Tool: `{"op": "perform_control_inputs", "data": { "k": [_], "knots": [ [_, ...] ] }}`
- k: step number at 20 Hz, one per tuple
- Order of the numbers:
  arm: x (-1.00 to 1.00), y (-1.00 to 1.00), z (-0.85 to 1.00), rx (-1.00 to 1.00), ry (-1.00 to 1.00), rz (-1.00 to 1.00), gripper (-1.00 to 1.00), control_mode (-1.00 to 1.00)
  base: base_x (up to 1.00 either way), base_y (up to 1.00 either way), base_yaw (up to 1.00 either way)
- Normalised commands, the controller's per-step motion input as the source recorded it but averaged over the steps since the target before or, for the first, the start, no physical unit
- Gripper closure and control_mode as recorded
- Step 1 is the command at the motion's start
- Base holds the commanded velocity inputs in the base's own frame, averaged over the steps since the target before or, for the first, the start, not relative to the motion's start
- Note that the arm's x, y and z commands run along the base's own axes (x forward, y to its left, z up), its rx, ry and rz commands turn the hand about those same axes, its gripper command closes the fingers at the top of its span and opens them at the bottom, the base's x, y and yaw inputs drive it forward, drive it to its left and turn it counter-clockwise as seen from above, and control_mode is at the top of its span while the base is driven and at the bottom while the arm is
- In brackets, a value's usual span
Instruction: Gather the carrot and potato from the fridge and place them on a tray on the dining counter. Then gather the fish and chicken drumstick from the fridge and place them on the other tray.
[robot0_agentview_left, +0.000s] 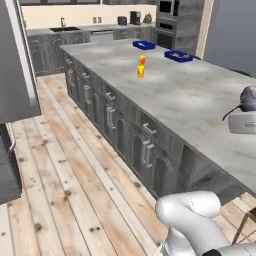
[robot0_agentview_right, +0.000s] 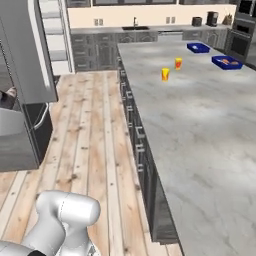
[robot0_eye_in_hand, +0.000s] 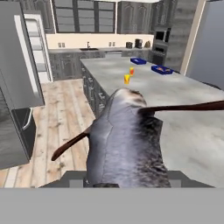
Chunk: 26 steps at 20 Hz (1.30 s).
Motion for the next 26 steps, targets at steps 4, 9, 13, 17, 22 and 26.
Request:
{"op": "perform_control_inputs", "data": {
  "k": [4, 9, 13, 17, 22, 26],
  "knots": [
    [0.00, 0.00, 0.00, 0.00, 0.00, 0.00, 1.00, 1.00, -1.00, -0.11, -0.19],
    [0.00, 0.00, 0.00, 0.00, 0.00, 0.00, 1.00, 1.00, -1.00, -0.10, -0.19],
    [0.00, 0.00, 0.00, 0.00, 0.00, 0.00, 1.00, 1.00, -0.76, -0.72, -0.06],
    [0.00, 0.00, 0.00, 0.00, 0.00, 0.00, 1.00, 1.00, -0.35, -1.00, 0.00],
    [0.00, 0.00, 0.00, 0.00, 0.00, 0.00, 1.00, 1.00, -0.15, -1.00, 0.00],
    [0.00, 0.00, 0.00, 0.00, 0.00, 0.00, 1.00, 1.00, -0.08, -1.00, 0.01]
  ]
}}
